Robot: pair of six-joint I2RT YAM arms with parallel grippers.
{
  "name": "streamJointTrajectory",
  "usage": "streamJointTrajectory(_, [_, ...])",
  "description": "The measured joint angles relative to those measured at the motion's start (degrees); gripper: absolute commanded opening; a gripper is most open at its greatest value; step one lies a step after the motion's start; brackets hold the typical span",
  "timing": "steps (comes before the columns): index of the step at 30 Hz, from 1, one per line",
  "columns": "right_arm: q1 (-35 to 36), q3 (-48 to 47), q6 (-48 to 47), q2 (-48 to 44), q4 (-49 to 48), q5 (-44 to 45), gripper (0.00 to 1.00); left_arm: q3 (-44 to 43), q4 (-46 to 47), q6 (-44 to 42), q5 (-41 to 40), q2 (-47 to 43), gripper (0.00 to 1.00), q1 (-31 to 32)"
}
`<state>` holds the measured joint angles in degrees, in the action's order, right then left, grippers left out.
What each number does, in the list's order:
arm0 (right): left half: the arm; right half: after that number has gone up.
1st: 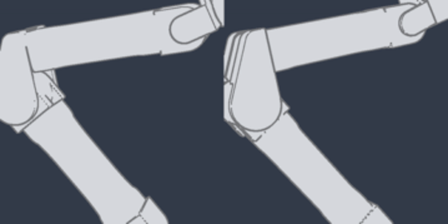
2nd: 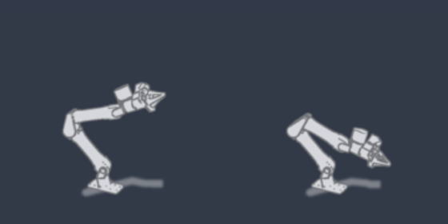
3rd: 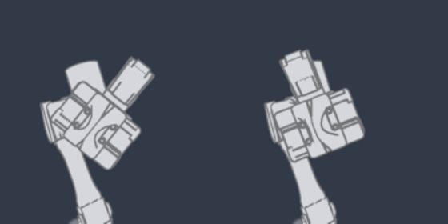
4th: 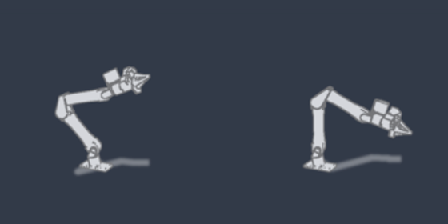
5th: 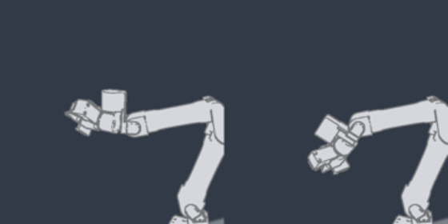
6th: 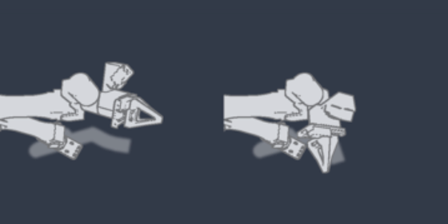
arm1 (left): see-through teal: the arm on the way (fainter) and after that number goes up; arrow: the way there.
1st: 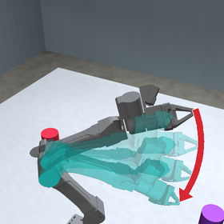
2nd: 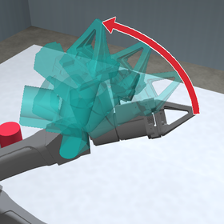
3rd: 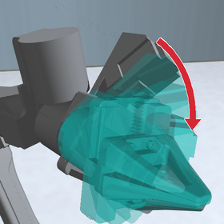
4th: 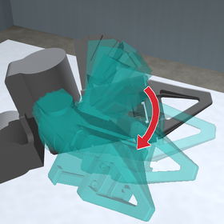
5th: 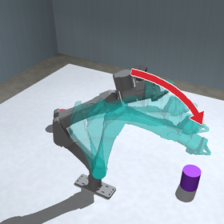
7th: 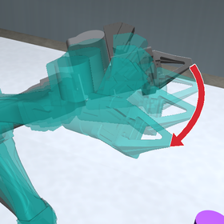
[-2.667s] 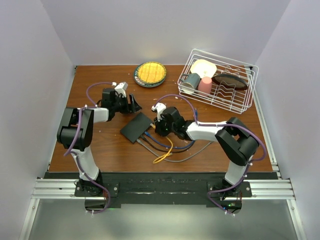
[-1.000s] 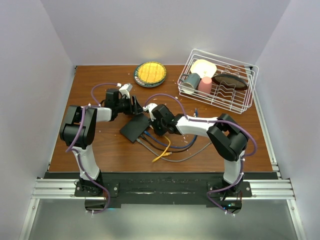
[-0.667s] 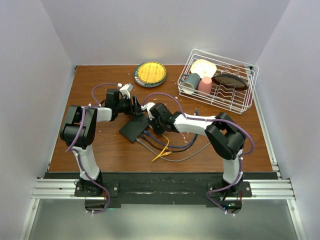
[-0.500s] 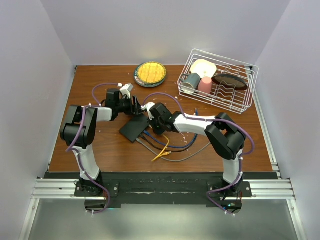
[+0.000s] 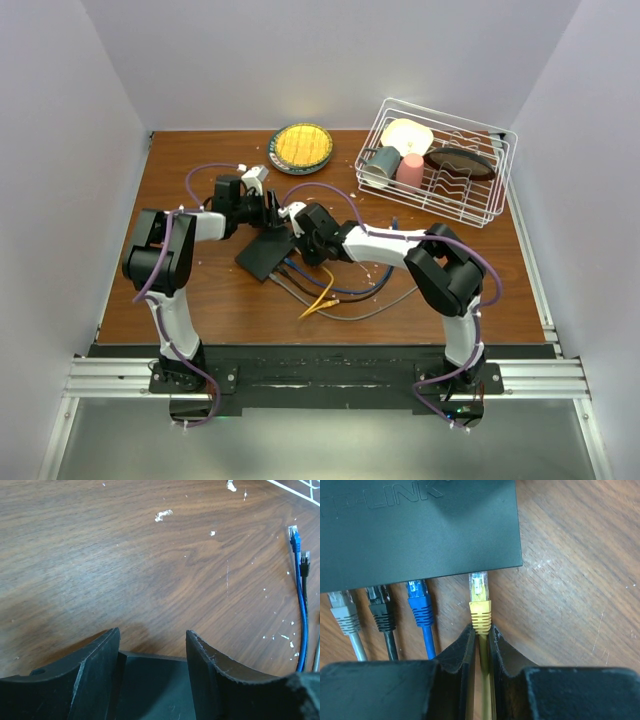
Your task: Insert the plug into the switch port
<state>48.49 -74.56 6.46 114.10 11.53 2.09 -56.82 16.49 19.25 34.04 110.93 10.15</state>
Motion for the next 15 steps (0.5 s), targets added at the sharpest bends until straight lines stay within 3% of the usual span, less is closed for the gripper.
streamJointTrajectory(8, [0.0,0.1,0.9,0.2,-1.1,0.5,0.00,-1.0,-2.0,-0.8,0.0,0.4,0.52,0.5])
streamJointTrajectory(15, [0.4,7.9,5.2,-2.6,-12.2,2.7,0.00,-1.2,-2.8,-0.4,-0.7,0.4,0.50,0.5])
